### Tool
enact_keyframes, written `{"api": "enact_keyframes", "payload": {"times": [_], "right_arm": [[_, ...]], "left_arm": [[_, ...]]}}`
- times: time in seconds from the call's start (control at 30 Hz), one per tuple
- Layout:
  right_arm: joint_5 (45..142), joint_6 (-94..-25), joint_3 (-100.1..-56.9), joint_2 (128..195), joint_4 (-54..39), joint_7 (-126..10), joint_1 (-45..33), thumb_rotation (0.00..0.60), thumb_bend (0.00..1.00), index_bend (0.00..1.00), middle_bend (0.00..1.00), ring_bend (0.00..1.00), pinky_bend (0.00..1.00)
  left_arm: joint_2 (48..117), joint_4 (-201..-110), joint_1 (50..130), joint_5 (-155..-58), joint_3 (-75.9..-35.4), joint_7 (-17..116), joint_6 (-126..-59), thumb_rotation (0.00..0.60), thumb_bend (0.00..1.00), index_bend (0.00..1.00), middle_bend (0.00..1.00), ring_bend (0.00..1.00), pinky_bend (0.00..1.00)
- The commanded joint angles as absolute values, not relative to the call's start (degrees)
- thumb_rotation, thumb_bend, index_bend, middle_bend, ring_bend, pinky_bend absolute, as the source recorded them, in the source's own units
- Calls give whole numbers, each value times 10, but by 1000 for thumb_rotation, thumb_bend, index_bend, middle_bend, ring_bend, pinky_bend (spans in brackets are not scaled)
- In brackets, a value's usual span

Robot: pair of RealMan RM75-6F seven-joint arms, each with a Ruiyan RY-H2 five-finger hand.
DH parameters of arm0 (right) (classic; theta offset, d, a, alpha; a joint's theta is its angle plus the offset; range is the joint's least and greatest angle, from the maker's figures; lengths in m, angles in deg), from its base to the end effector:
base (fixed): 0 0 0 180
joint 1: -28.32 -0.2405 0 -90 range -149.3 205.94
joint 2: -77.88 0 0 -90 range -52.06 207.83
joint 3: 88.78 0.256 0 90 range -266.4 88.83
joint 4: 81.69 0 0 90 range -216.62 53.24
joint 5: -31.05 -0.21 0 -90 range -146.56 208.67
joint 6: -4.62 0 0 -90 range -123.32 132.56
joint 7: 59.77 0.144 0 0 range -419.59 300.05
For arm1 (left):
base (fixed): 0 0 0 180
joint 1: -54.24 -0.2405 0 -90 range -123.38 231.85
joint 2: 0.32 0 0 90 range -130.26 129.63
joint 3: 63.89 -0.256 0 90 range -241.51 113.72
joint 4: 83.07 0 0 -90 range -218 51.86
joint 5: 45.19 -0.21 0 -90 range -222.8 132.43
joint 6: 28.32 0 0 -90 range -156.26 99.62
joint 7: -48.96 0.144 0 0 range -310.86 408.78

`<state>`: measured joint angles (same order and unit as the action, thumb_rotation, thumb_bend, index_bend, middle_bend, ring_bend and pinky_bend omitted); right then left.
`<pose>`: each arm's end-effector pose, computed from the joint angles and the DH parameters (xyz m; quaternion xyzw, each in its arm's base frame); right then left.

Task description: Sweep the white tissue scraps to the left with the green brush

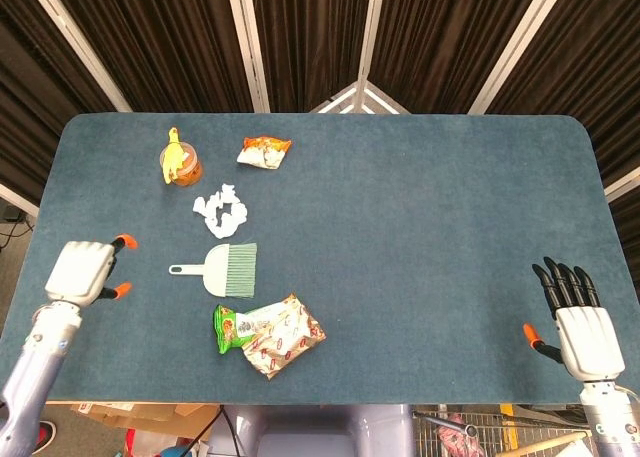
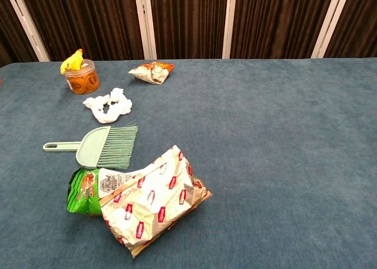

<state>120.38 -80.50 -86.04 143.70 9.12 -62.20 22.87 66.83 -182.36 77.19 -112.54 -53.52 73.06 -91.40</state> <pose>-0.3043 -0.1837 0.1485 0.6208 -0.3599 0.3907 0.5765 -0.2466 0.2856 0.1078 -0.6861 -0.3701 -0.2982 0.5507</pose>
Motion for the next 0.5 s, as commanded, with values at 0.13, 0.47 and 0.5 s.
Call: {"api": "enact_keyframes", "payload": {"times": [0.13, 0.47, 0.5], "right_arm": [[1204, -805, -861, 1436, 92, -614, 229, 600, 304, 0, 0, 0, 0], [1202, -800, -862, 1433, 93, -605, 228, 600, 304, 0, 0, 0, 0], [1202, -799, -862, 1433, 93, -605, 227, 600, 304, 0, 0, 0, 0]], "left_arm": [[728, -1793, 835, -1003, -514, 802, -860, 600, 312, 524, 1000, 1000, 967], [795, -1744, 881, -926, -527, 871, -866, 600, 375, 498, 1000, 1000, 968], [799, -1741, 883, -923, -528, 873, -866, 600, 382, 496, 1000, 1000, 968]]}}
